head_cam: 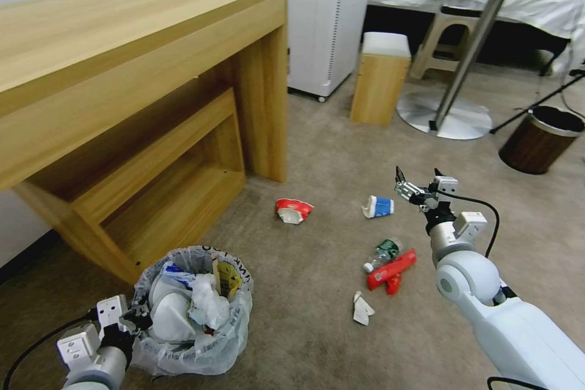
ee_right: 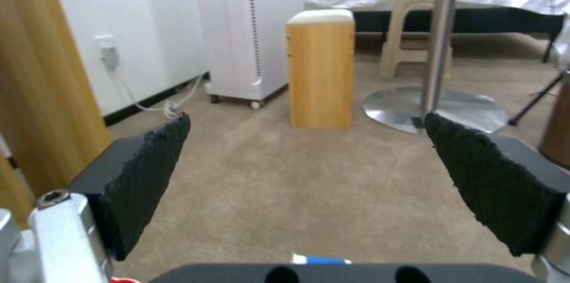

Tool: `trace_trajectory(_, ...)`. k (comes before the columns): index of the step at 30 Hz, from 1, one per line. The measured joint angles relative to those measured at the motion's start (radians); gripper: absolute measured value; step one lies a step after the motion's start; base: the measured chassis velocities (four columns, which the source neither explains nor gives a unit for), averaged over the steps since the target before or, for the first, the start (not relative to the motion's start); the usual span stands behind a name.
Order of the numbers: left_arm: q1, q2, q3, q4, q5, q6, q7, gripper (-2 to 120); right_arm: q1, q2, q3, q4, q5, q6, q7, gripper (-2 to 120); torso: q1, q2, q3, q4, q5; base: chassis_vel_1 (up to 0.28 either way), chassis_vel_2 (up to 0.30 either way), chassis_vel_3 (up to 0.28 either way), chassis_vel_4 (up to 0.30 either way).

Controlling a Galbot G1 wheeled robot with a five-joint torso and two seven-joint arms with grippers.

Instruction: Pick up the trash bin and place the garbage on the floor into it.

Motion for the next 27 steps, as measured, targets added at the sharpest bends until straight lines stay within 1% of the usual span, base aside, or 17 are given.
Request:
trace_trajectory(3,-0.002,-0.002,0.002,0.003,0.006,-0.001,0.003,1,-0.006,-0.002,0.003,-0.001,0.002,-0.001,0.001,100,0.0,0.0,0.0,-0.0002,-0.0001,0.0,0.0,0.0,0.0)
trace_trajectory(6,-0.005,-0.002,0.004,0.004,0.008,-0.001,0.003,1,-0.021,-0.004,0.01,0.0,0.029,-0.014,0.009,100,0.0,0.0,0.0,0.0007,0.0,0.0,0.0,0.0,0.0)
trace_trajectory(8,-0.007,-0.002,0.004,0.005,0.008,-0.001,0.002,1,-0.024,-0.004,0.009,0.0,0.051,-0.029,0.02,100,0.0,0.0,0.0,0.0007,0.0,0.0,0.0,0.0,0.0)
trace_trajectory(10,-0.012,-0.001,0.004,0.012,0.008,-0.001,0.002,1,-0.034,-0.005,0.004,0.0,0.141,-0.104,0.072,100,0.0,0.0,0.0,0.0004,0.0,0.0,0.0,0.0,0.0)
trace_trajectory(11,-0.012,-0.001,0.004,0.012,0.008,-0.001,0.002,1,-0.034,-0.005,0.004,0.0,0.141,-0.104,0.072,100,0.0,0.0,0.0,0.0004,0.0,0.0,0.0,0.0,0.0)
trace_trajectory(12,-0.014,0.0,0.004,0.015,0.008,-0.001,0.002,1,-0.036,-0.004,0.001,0.0,0.174,-0.133,0.093,100,0.0,0.0,0.0,0.0003,0.0,0.0,0.0,0.0,0.0)
trace_trajectory(13,-0.019,0.0,0.005,0.021,0.008,-0.001,0.002,1,-0.038,-0.004,-0.008,-0.006,0.229,-0.189,0.138,100,0.0,0.0,0.0,0.0004,-0.0001,0.0,0.0,0.0,0.0)
trace_trajectory(14,-0.019,0.0,0.005,0.021,0.008,-0.001,0.002,1,-0.038,-0.004,-0.008,-0.006,0.229,-0.189,0.138,100,0.0,0.0,0.0,0.0004,-0.0001,0.0,0.0,0.0,0.0)
trace_trajectory(16,-0.024,0.0,0.006,0.026,0.007,-0.001,0.002,1,-0.037,-0.003,-0.017,-0.016,0.281,-0.251,0.17,100,0.0,0.0,0.0,0.0004,0.0,0.0,0.0,0.0,0.0)
trace_trajectory(18,-0.032,-0.003,0.009,0.036,0.007,-0.001,0.002,1,-0.026,0.007,-0.044,-0.042,0.369,-0.331,0.23,100,0.0,0.0,0.0,0.0004,-0.0001,0.0,0.0,0.0,0.0)
trace_trajectory(19,-0.032,-0.003,0.009,0.036,0.007,-0.001,0.002,1,-0.026,0.007,-0.044,-0.042,0.369,-0.331,0.23,100,0.0,0.0,0.0,0.0004,-0.0001,0.0,0.0,0.0,0.0)
trace_trajectory(21,-0.04,-0.004,0.012,0.045,0.007,-0.001,0.002,1,-0.019,0.02,-0.071,-0.072,0.436,-0.394,0.271,100,0.0,0.0,0.0,0.0004,0.0,0.0,0.0,0.0,0.0)
trace_trajectory(22,-0.04,-0.004,0.012,0.045,0.007,-0.001,0.002,1,-0.019,0.02,-0.071,-0.072,0.436,-0.394,0.271,100,0.0,0.0,0.0,0.0004,0.0,0.0,0.0,0.0,0.0)
trace_trajectory(25,-0.05,-0.006,0.014,0.058,0.007,0.0,0.002,1,0.002,0.062,-0.121,-0.152,0.513,-0.46,0.329,100,0.0,0.0,0.0,0.0003,0.0,0.0,0.0,0.0,0.0)
trace_trajectory(26,-0.05,-0.006,0.014,0.058,0.007,0.0,0.002,1,0.002,0.062,-0.121,-0.152,0.513,-0.46,0.329,100,0.0,0.0,0.0,0.0003,0.0,0.0,0.0,0.0,0.0)
trace_trajectory(27,-0.052,-0.006,0.014,0.062,0.007,0.0,0.001,1,0.009,0.076,-0.135,-0.174,0.537,-0.481,0.344,100,0.0,0.0,0.0,0.0004,-0.0002,0.0,0.0,0.0,0.0)
